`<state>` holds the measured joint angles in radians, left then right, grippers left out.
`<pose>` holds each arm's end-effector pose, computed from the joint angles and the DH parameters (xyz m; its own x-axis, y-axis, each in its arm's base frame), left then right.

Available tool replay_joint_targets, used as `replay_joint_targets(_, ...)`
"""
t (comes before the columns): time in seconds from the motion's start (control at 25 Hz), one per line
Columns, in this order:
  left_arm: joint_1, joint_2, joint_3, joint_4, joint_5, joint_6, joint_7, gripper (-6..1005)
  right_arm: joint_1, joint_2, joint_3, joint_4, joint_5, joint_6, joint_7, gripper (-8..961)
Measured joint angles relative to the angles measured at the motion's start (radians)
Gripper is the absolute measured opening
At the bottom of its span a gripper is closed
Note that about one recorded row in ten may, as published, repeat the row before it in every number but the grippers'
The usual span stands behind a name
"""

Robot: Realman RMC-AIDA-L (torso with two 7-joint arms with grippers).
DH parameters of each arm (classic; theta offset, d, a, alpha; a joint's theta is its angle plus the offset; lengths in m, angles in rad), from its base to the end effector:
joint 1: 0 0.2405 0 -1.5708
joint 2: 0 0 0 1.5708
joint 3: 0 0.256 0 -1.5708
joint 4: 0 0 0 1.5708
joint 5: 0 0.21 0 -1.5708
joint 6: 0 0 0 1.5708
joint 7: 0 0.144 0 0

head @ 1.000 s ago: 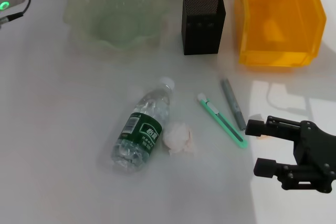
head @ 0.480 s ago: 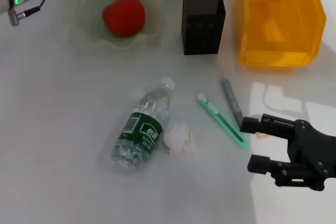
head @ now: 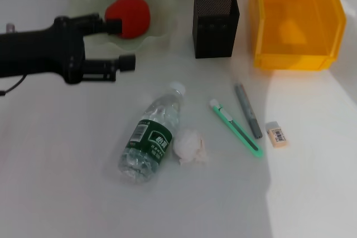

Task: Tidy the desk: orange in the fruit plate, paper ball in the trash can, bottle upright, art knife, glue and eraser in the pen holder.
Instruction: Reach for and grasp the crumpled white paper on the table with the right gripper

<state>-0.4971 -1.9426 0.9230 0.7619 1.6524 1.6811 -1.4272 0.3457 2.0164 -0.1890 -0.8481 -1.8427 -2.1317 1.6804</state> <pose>-0.2303 0.3368 0.0582 0.7935 0.1734 0.5834 0.2965 -0.9472 -0.1218 0.2913 0.2432 0.1311 0.4481 -0.3141 -0.8370 -0.5903 -0.8071 -0.0132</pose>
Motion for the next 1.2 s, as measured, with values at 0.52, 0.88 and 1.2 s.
replay_joint_targets(0.52, 0.063, 0.034, -0.101, -0.008, 0.226, 0.074, -0.011, 862, 0.277, -0.025, -0.622, -0.572, -0.388, -0.024, 0.472, 793)
replay_joint_targets(0.88, 0.066, 0.034, -0.113, -0.009, 0.248, 0.069, -0.016, 862, 0.335, 0.065, -0.92, -0.465, -0.545, 0.251, 0.455, 791)
replay_joint_targets(1.2, 0.066, 0.035, -0.114, -0.008, 0.273, 0.051, -0.02, 862, 0.387, 0.066, -1.051, -0.316, -0.523, 0.421, 0.459, 791)
